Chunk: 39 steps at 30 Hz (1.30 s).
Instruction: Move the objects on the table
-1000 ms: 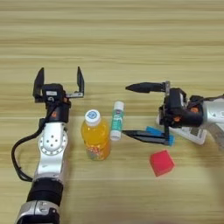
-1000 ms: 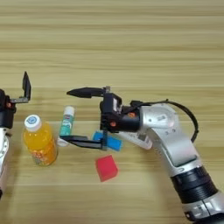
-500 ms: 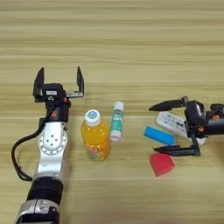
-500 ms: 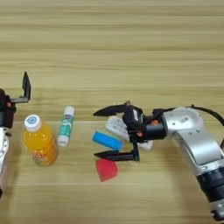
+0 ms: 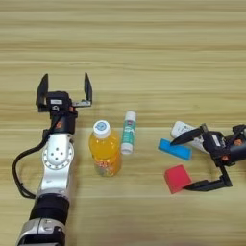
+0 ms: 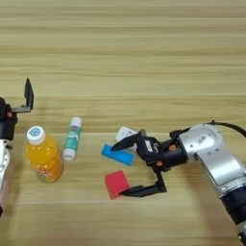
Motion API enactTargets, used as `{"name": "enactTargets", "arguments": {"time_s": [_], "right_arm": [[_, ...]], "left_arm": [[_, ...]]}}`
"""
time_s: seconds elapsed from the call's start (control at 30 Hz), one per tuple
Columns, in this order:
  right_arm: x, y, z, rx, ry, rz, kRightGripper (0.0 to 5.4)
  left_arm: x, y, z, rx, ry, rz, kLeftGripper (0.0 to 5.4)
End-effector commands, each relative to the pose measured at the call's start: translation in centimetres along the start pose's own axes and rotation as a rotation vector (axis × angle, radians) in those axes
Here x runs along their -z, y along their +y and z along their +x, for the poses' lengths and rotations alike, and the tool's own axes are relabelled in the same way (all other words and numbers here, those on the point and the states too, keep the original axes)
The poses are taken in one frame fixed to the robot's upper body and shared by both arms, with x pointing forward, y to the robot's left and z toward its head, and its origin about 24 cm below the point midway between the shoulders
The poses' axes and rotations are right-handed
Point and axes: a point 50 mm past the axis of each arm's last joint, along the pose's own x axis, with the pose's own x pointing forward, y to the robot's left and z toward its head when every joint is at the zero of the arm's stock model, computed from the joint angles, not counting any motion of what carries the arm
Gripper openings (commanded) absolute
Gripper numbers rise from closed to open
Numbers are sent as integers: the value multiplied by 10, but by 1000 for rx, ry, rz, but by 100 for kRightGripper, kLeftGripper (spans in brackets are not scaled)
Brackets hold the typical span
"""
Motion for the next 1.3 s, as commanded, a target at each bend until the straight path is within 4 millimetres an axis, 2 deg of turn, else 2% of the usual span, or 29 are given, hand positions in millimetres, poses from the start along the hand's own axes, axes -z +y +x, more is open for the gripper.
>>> {"name": "enactTargets", "arguments": {"time_s": [0.03,0.3,0.9,1.2,1.3], "right_arm": [[9,6,2,-22,65,-11,538],[15,10,12,-39,93,-35,538],[14,7,18,-5,81,-66,351],[8,3,16,16,59,-89,237],[4,1,14,28,50,-102,227]], "left_arm": [[-1,-1,3,12,-9,8,540],[-1,-1,3,14,-9,7,540],[-1,-3,2,22,-5,10,540],[1,-4,2,34,8,10,540],[3,-5,1,44,22,2,540]]}}
